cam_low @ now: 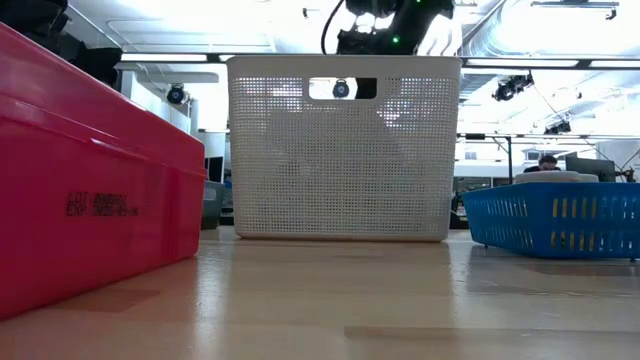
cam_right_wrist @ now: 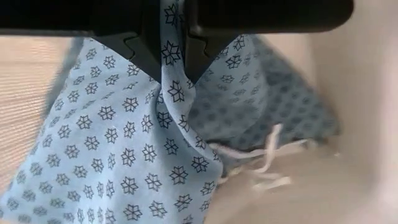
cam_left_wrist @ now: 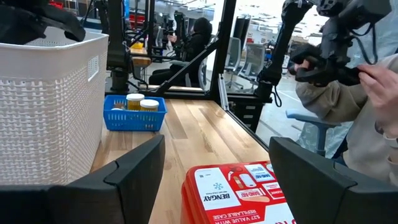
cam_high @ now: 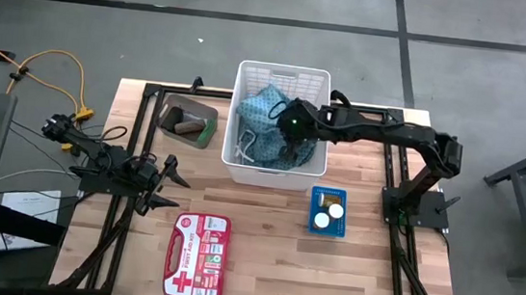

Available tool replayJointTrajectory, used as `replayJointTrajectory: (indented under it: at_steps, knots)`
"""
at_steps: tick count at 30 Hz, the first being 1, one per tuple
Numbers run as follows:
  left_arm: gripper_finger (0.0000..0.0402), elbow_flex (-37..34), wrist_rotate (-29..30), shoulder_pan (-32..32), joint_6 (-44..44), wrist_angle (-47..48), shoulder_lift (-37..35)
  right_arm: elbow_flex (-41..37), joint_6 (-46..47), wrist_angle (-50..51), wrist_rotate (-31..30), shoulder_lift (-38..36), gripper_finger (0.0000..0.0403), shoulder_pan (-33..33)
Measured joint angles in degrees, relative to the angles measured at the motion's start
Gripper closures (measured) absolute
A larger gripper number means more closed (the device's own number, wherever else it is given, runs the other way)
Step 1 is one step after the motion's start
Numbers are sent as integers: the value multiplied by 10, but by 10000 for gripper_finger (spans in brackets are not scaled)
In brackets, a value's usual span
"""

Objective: Pick & place medical supplies in basket/bin
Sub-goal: Put the patient gown into the large white bin

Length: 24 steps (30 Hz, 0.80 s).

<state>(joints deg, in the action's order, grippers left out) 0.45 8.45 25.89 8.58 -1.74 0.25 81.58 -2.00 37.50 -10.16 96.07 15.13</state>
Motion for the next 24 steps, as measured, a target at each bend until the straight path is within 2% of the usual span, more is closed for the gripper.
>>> replayJointTrajectory:
  at_steps: [4,6,20,24]
  knots:
    - [121,0,0,0,0,0,0,0,33,42,79,0,385,27]
    - [121,0,0,0,0,0,0,0,37,61,95,0,385,39]
    - [121,0,3,0,0,0,0,0,33,65,104,0,384,48]
    - [121,0,3,0,0,0,0,0,33,64,104,0,372,48]
